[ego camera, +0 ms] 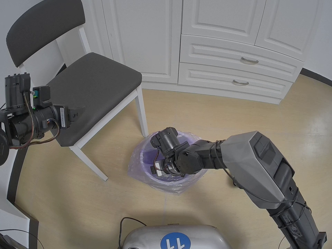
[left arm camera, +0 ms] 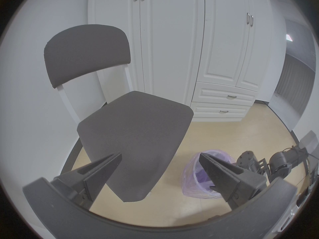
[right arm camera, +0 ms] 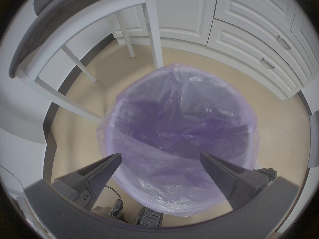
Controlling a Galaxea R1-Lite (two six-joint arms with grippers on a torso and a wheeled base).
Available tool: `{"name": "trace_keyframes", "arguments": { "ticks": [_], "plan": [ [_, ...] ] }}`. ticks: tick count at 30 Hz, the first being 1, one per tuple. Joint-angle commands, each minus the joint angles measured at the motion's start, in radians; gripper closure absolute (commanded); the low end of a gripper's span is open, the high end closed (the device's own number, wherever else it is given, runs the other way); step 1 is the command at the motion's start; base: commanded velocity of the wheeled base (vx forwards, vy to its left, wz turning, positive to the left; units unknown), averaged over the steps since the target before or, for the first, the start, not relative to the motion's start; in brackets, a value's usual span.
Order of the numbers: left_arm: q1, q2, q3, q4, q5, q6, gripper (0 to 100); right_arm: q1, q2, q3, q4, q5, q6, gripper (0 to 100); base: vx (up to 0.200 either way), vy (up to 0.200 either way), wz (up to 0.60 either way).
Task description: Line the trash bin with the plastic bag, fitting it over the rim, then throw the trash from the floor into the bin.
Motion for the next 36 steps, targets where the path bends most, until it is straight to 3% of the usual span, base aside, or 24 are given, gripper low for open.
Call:
{"name": "trace_keyframes", "arguments": {
  "ticks": [1, 6, 11, 13, 24, 36],
  "plan": [
    [0.008, -0.035, 0.003, -0.001, 0.0, 0.0, 0, -0.002, 0.041, -0.005, 0.001, 0.0, 0.003, 0, 0.0, 0.0, 0.0],
    [0.008, -0.033, 0.003, -0.001, 0.0, 0.0, 0, -0.007, 0.002, -0.005, 0.107, 0.02, 0.004, 0, 0.0, 0.0, 0.0],
    [0.008, -0.033, 0.004, 0.0, 0.0, 0.0, 0, -0.002, -0.065, -0.005, 0.314, 0.169, 0.033, 0, 0.0, 0.0, 0.0],
    [0.008, -0.033, 0.004, 0.0, 0.0, 0.0, 0, 0.002, -0.074, -0.005, 0.338, 0.183, 0.035, 0, 0.0, 0.0, 0.0],
    [0.008, -0.035, 0.01, -0.001, 0.0, 0.002, 0, 0.045, -0.093, -0.005, 0.352, 0.19, 0.032, 0, 0.0, 0.0, 0.0],
    [0.008, -0.035, 0.015, -0.001, 0.0, 0.003, 0, 0.05, -0.05, -0.005, 0.262, 0.19, 0.033, 0, 0.0, 0.0, 0.0]
  ]
}}
